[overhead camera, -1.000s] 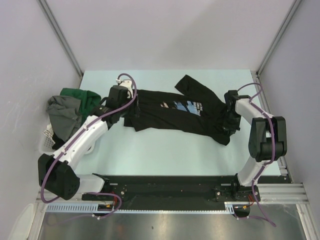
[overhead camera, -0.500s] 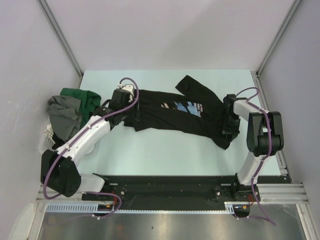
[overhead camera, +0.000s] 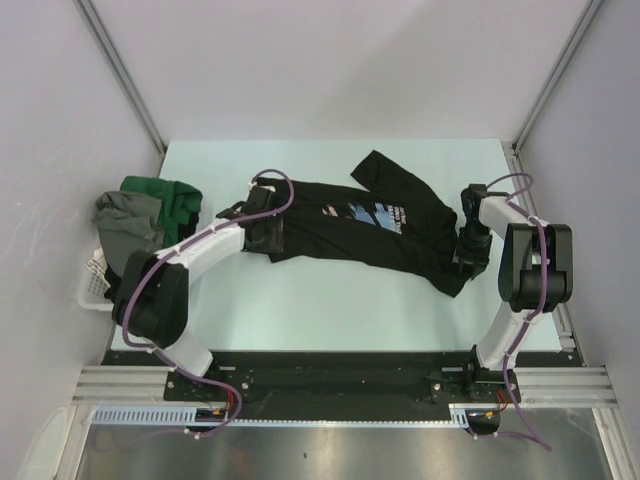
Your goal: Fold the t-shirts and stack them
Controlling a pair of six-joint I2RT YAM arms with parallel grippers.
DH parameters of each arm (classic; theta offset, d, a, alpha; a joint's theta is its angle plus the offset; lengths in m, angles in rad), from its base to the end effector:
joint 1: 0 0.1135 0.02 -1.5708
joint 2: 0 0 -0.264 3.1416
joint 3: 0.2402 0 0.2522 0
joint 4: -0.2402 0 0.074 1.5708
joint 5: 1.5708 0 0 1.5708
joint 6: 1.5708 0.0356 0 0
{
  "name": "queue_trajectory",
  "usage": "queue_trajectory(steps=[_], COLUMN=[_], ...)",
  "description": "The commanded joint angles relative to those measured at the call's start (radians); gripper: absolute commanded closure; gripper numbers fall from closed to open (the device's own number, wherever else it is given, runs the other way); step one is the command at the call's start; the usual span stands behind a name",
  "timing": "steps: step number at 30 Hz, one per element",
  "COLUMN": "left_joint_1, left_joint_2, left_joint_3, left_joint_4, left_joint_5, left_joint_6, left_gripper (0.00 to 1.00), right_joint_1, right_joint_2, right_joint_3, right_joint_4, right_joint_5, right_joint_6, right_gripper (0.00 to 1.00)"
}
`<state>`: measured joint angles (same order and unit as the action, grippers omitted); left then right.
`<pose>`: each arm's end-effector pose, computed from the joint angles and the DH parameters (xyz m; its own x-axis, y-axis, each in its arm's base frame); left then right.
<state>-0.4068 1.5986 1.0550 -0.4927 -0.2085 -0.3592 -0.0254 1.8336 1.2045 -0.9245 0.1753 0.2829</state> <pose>0.3000 -0.1212 0.2084 -0.8419 -0.0117 -0.5395 -0.0061 0.9999 -0.0123 0.3236 -0.0144 0.1638 -0.9520 0.2992 -0.0652 0.3059 0.9381 -0.1627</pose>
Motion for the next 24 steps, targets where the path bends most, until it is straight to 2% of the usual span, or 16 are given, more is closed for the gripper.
queue_trajectory(steps=[1,24], left_joint_1=[0.025,0.072], left_joint_2=[0.050,0.230], left_joint_3=[0.066,0.214], left_joint_4=[0.043,-0.075], left_joint_5=[-0.046,-0.152], left_joint_6=[-0.006,0.006], left_gripper=[0.41,0.41], right_joint_1=[-0.025,-0.064], right_joint_2=[-0.011,-0.002], right_joint_3=[0.052,0.066], right_joint_4=[-0.030,-0.027], right_joint_5=[0.027,0.007], right_joint_6=[-0.039,-0.076], right_gripper=[0.59,0.59])
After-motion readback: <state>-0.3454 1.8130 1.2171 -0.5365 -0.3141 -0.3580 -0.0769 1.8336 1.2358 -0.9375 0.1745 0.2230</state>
